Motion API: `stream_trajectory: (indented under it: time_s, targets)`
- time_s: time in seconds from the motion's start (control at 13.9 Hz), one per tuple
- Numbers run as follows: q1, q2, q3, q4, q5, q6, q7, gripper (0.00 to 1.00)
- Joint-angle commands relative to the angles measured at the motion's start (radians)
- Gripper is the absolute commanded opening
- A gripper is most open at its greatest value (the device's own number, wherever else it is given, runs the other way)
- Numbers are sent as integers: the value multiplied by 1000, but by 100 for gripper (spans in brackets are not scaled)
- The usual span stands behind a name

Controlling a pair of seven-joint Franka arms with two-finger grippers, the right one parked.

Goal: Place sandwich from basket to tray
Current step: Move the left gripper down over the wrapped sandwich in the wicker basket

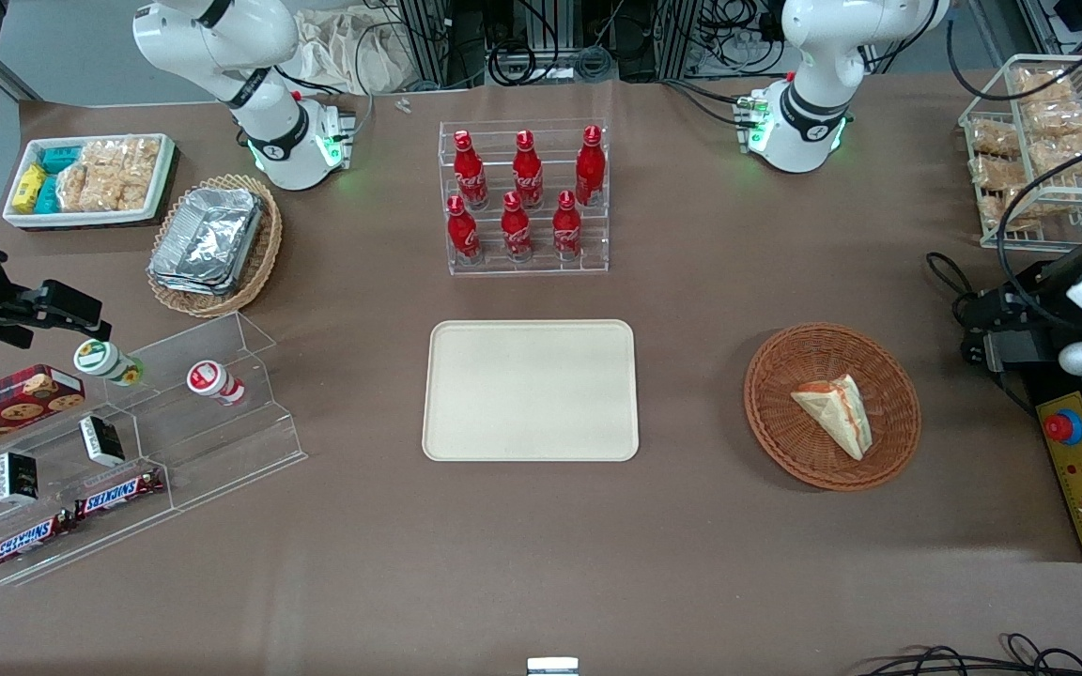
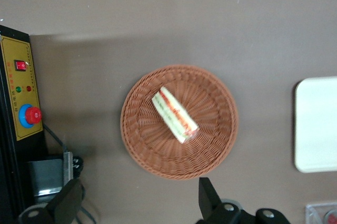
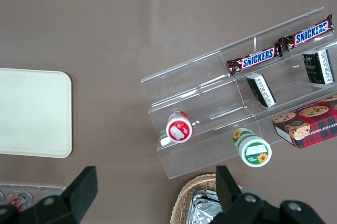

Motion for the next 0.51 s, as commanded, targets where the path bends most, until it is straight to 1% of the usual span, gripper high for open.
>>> stream_trajectory:
  time_s: [0.0, 0.14, 0.22, 0.29, 0.43]
  targets:
    - [-3, 75, -13, 105, 1, -48, -82, 100]
    - [-6, 89, -16, 105, 0, -49, -107, 100]
    - [-6, 100, -25, 105, -2, -48, -150, 100]
    - [-6, 114, -34, 99, -3, -48, -225, 100]
    - [-9, 141, -40, 50, -23, -42, -439, 100]
